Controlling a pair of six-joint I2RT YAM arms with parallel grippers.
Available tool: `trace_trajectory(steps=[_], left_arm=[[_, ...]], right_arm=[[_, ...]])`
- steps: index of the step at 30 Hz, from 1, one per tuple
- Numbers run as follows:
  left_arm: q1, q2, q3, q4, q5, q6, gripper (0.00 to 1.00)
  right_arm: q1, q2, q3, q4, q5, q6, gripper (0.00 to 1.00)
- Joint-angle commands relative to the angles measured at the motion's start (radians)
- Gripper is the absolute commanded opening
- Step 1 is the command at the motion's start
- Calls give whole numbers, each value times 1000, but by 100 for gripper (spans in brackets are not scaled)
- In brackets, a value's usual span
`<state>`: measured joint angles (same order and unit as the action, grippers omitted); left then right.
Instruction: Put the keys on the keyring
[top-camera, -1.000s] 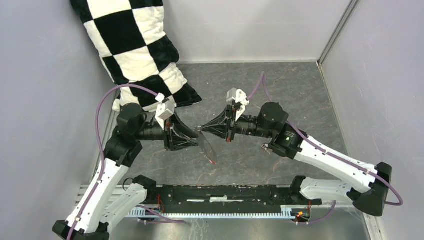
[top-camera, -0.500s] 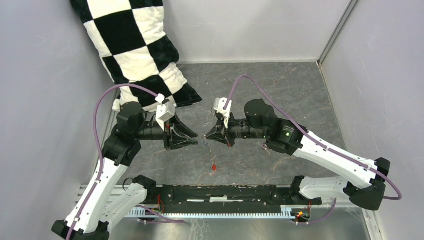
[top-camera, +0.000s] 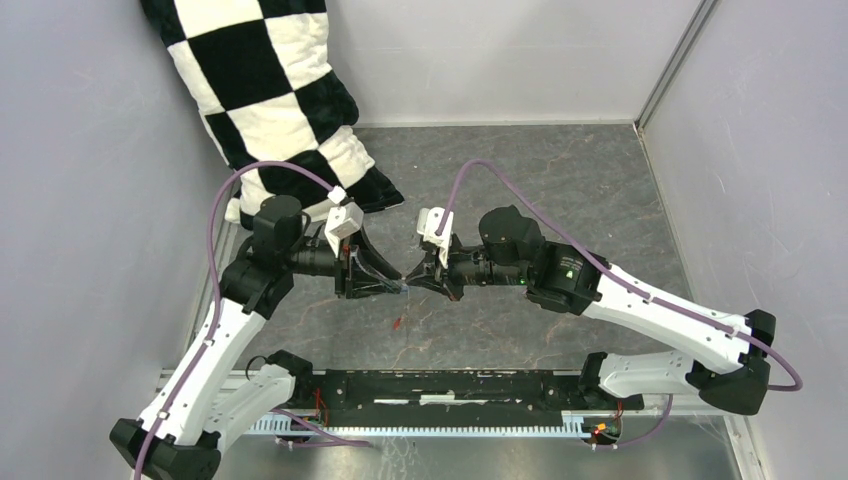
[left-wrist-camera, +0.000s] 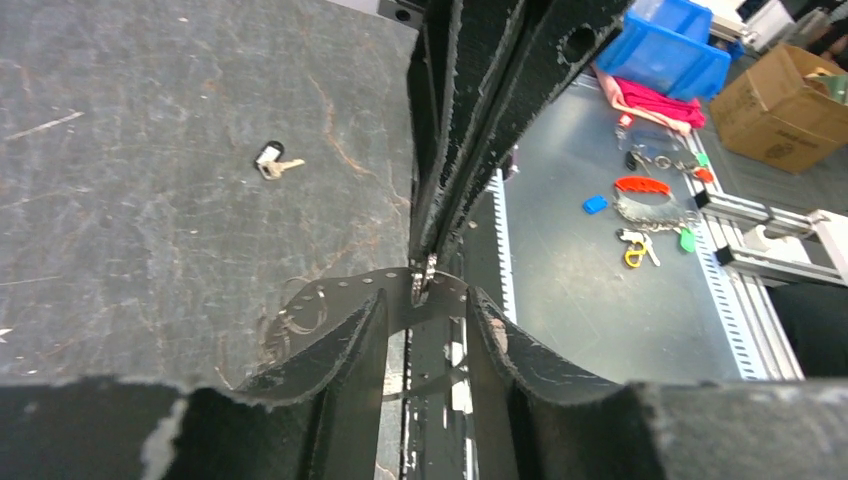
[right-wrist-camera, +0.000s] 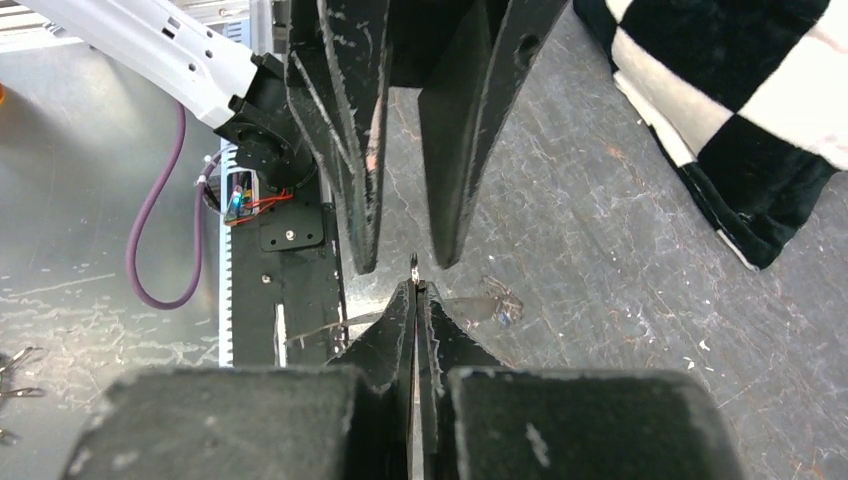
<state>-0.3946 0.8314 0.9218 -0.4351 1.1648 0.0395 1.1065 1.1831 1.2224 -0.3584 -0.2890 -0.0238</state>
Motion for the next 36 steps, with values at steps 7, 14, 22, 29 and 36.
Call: trace_trajectory(steps=[7,14,22,29,36], left_arm=[[-3,-2,32,-82,107,143,19],[-3,-13,43,-83,102,152,3],[-2,-37,40,-85,30,168,2],[-3,-57,31,-85,-115,198,2],[-2,-70,13,-54,-163,185,2]], right_arm=[[17,22,15,83,3,-10,1],[24,28,29,64,18,-13,1],[26,23,24,75,33,-1,1],[25,-5,-21,121,86,68,52],[24,-128,-134,200,174,128,98]])
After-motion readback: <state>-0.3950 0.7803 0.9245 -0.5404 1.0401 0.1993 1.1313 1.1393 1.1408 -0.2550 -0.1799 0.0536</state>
